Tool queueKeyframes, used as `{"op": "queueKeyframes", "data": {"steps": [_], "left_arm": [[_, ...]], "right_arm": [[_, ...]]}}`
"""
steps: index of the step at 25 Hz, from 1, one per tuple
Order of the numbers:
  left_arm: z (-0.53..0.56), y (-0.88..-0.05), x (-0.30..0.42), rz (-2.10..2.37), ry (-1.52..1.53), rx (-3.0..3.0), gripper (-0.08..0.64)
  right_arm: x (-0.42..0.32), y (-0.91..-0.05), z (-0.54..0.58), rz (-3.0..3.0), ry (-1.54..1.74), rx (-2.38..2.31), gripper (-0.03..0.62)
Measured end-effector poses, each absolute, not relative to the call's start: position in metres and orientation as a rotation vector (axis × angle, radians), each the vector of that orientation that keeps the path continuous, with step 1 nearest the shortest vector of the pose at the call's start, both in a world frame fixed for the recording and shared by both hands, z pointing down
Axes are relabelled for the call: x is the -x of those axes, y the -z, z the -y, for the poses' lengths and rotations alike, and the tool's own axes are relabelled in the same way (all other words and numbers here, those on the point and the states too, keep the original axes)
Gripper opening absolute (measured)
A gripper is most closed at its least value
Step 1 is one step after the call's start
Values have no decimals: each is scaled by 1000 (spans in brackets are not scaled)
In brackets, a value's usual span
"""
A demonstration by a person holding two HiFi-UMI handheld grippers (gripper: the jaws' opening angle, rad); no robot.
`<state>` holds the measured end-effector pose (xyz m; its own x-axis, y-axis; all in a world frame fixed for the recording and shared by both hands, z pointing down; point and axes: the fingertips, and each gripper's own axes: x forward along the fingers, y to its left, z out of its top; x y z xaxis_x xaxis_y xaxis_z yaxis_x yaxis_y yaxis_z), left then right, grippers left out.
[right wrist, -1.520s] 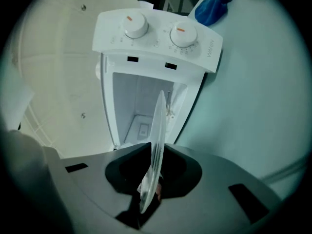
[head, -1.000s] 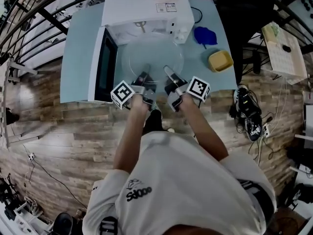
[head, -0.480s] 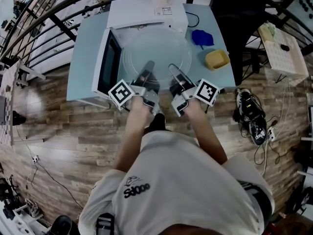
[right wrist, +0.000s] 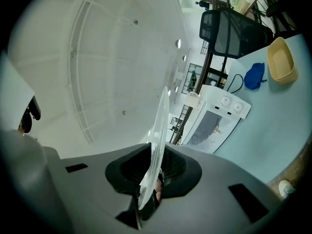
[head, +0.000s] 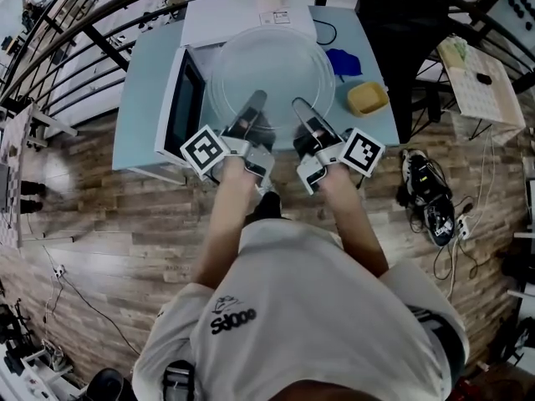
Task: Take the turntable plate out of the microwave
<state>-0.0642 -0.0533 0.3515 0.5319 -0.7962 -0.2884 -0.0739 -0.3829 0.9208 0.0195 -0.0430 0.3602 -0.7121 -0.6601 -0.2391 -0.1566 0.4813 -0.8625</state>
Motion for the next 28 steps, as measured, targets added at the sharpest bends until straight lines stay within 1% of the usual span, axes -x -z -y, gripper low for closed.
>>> {"op": "queueKeyframes", "data": {"steps": [13, 28], "left_arm": [[54, -340, 63, 701, 967, -1820, 38], [51, -342, 68, 745, 988, -1804, 38]], "right_arm": [[-20, -348, 44, -2188, 1158, 651, 40], [-16, -352, 46, -2153, 1222, 584, 35]]}}
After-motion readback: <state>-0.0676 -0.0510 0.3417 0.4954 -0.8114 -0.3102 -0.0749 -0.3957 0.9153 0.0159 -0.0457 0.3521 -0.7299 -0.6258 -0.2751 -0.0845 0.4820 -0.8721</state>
